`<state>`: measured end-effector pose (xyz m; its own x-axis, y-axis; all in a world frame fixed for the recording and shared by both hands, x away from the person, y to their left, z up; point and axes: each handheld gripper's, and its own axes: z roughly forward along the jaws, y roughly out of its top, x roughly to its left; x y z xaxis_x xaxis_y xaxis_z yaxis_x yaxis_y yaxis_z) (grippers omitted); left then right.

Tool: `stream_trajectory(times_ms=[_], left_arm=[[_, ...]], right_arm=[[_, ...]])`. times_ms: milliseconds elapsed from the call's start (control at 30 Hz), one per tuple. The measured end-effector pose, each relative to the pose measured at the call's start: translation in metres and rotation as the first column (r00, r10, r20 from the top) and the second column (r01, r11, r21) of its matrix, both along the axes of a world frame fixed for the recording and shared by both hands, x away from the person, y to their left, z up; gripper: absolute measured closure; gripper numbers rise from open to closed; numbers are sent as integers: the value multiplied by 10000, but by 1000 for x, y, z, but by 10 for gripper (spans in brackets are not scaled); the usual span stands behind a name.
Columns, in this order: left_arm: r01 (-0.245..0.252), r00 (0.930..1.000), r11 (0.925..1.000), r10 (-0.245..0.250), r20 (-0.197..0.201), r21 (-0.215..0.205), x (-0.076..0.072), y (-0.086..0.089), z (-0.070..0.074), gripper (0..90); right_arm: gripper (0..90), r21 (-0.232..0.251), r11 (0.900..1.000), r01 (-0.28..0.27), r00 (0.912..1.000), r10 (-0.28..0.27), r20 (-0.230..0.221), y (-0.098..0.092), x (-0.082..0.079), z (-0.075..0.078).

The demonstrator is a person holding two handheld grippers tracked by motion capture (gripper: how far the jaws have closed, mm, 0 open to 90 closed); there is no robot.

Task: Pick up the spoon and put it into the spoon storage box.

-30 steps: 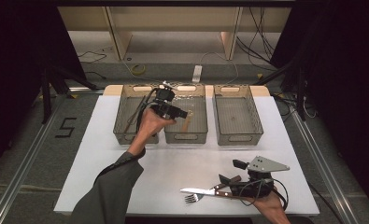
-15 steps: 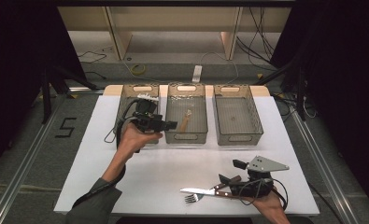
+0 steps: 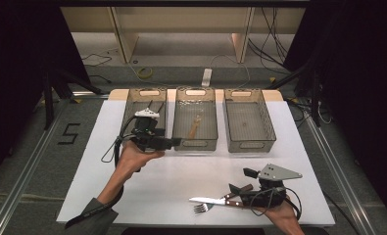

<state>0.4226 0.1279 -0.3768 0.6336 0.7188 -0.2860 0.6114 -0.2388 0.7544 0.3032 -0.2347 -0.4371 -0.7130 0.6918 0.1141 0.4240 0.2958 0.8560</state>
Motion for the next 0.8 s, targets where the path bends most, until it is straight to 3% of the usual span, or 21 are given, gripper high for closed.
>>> stream_trajectory(times_ms=[500, 800], left_arm=[[179, 9996, 9997, -175, 219, -167, -20, 8, -17, 180], [490, 9958, 9983, -464, 786, -315, -31, 10, -27, 162]], right_arm=[[246, -121, 9996, -238, 9996, 236, -149, 2, 0, -1], [253, -412, 9984, -396, 9990, 387, -232, 2, 1, -1]])
